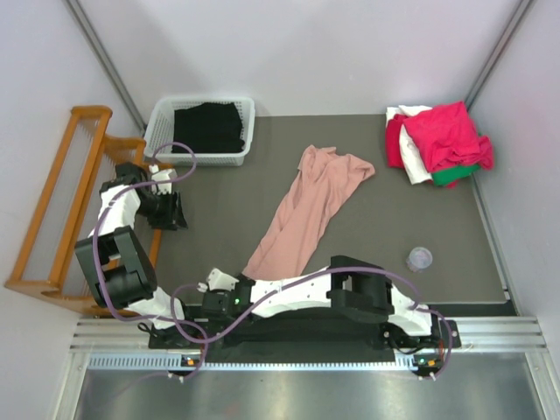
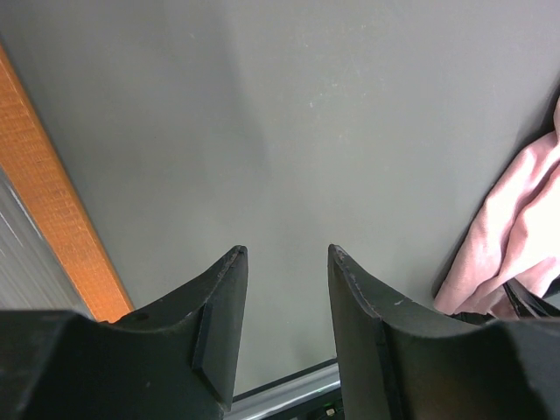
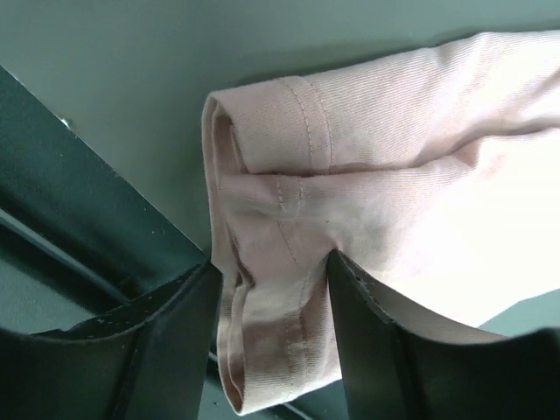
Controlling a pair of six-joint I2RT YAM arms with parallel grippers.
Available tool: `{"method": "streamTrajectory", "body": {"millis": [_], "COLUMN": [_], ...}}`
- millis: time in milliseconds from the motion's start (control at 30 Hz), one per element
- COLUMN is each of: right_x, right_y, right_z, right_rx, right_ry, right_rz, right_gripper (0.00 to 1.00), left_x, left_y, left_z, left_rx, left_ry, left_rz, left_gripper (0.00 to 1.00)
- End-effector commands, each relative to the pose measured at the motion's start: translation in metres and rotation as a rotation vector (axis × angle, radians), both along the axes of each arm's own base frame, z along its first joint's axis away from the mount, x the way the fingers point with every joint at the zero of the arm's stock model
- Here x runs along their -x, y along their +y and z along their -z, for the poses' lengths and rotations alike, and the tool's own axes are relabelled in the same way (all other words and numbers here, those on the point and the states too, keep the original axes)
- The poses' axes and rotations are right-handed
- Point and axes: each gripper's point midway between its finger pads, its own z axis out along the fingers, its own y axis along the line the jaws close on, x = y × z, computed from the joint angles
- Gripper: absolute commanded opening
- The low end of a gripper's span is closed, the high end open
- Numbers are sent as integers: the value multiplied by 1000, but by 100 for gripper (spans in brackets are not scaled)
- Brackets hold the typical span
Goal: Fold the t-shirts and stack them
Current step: Fold the tshirt
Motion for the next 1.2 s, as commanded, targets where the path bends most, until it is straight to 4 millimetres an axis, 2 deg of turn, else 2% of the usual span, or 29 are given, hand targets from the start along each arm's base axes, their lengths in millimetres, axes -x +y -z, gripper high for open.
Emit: {"method": "streamTrajectory", "body": {"millis": [0, 200, 300, 333, 400, 433, 567, 700, 867, 967, 1100, 1167], "right_x": [-23, -26, -24, -25, -24, -25, -27, -34, -46, -55, -40, -23], "right_y": [-64, -67, -70, -71, -73, -73, -74, -79, -88, -91, -88, -83], "right_z": [82, 79, 75, 73, 65, 61, 39, 20, 14, 0, -14, -26], "right_rx": [284, 293, 293, 291, 274, 268, 231, 201, 166, 123, 84, 49], "right_ry": [-85, -107, -109, -110, -110, -110, -108, -100, -41, -14, 54, 102], "right_rz": [48, 56, 59, 62, 62, 63, 73, 95, 147, 168, 129, 82], "right_gripper": [54, 52, 40, 32, 21, 12, 3, 1, 1, 2, 1, 1], "left_x": [-8, -7, -7, -7, -7, -7, -7, -7, -8, -7, -8, -11], "left_y": [0, 0, 0, 0, 0, 0, 0, -1, -1, 0, 0, 1], "left_z": [-12, -9, -9, -9, -7, -7, -3, -2, -3, -1, -3, -5], "left_rx": [11, 12, 12, 13, 14, 11, 15, 24, 26, 23, 24, 24], "left_ry": [-39, -32, -34, -34, -27, -28, -15, -12, -11, -5, -4, -13], "left_rz": [22, 24, 23, 23, 23, 24, 24, 25, 27, 26, 30, 28], "left_gripper": [47, 47, 47, 47, 47, 47, 47, 48, 48, 48, 48, 48]}}
